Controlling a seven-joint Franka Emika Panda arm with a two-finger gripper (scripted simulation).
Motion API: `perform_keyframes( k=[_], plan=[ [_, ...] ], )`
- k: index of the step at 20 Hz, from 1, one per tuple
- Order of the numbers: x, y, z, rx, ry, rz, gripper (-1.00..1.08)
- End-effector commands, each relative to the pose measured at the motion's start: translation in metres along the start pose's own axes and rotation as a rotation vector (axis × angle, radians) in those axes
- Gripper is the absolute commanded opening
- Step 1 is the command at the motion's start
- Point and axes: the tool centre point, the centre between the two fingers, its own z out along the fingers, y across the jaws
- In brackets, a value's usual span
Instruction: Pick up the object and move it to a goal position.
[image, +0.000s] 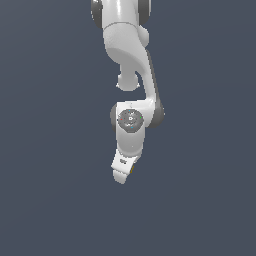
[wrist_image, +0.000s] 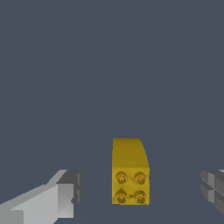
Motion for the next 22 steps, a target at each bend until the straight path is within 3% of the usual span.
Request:
perform_keyframes(
  k=[1,7,13,14,22],
  plan=[
    [0.000,-0.001,0.009,0.001,0.000,-0.001,1.00],
    [0.000,-0.001,0.039,0.001,0.000,-0.004,1.00],
    [0.000,0.000,0.045,0.001,0.000,-0.004,1.00],
    [0.000,0.000,0.045,0.001,0.000,-0.004,-1.00],
    [0.000,0.000,0.045,0.001,0.000,-0.004,-1.00]
  ],
)
